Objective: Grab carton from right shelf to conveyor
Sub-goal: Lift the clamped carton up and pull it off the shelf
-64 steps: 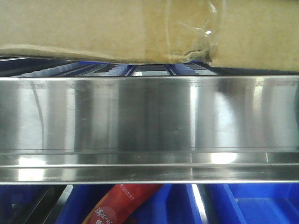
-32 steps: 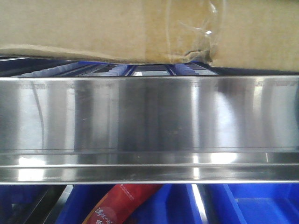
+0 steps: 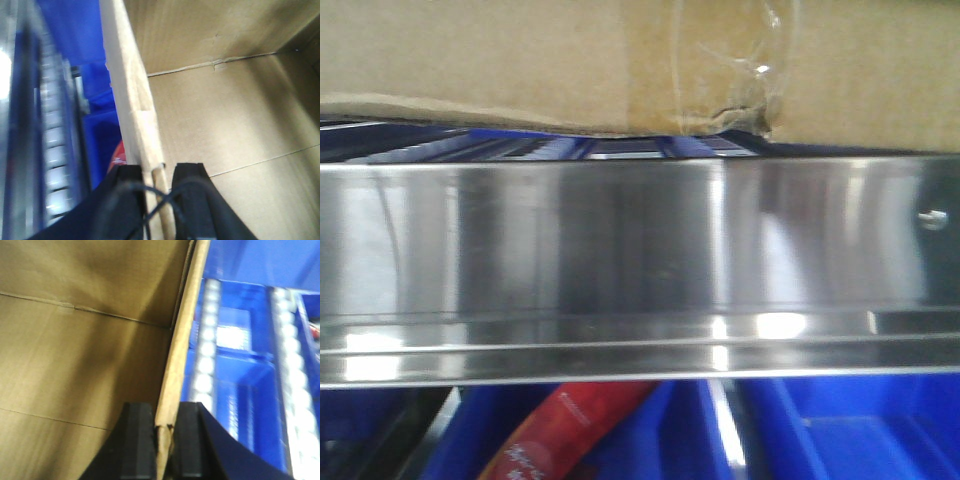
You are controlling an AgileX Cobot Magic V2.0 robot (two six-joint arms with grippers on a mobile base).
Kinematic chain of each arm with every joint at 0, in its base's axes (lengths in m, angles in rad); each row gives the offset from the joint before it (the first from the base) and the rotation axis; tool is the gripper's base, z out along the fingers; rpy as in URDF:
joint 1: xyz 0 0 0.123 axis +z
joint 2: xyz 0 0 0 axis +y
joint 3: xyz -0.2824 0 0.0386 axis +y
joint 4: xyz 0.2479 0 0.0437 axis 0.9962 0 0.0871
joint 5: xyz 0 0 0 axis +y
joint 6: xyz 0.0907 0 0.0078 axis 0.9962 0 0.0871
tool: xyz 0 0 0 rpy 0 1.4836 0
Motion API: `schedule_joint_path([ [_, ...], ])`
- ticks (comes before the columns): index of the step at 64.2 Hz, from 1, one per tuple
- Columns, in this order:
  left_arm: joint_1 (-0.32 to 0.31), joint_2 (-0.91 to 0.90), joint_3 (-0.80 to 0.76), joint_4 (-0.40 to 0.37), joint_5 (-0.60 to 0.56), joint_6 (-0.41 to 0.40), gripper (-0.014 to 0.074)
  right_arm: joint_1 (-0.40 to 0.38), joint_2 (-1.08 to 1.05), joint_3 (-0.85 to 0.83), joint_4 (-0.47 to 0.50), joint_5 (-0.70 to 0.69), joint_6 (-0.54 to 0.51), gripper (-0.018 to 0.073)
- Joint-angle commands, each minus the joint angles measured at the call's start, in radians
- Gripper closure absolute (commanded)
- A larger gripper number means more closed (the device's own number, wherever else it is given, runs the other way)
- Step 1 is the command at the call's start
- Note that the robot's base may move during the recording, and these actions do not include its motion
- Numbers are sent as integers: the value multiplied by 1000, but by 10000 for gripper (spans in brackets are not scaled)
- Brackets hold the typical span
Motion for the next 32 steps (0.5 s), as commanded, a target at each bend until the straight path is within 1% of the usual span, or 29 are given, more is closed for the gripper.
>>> schedule_joint_path([
  [1,-15,-19,-6,-57,-59,9,615,0,-2,2,0,-60,-11,619],
  [32,-15,-20,-6,-57,-59,9,615,0,-2,2,5,-67,-11,619],
])
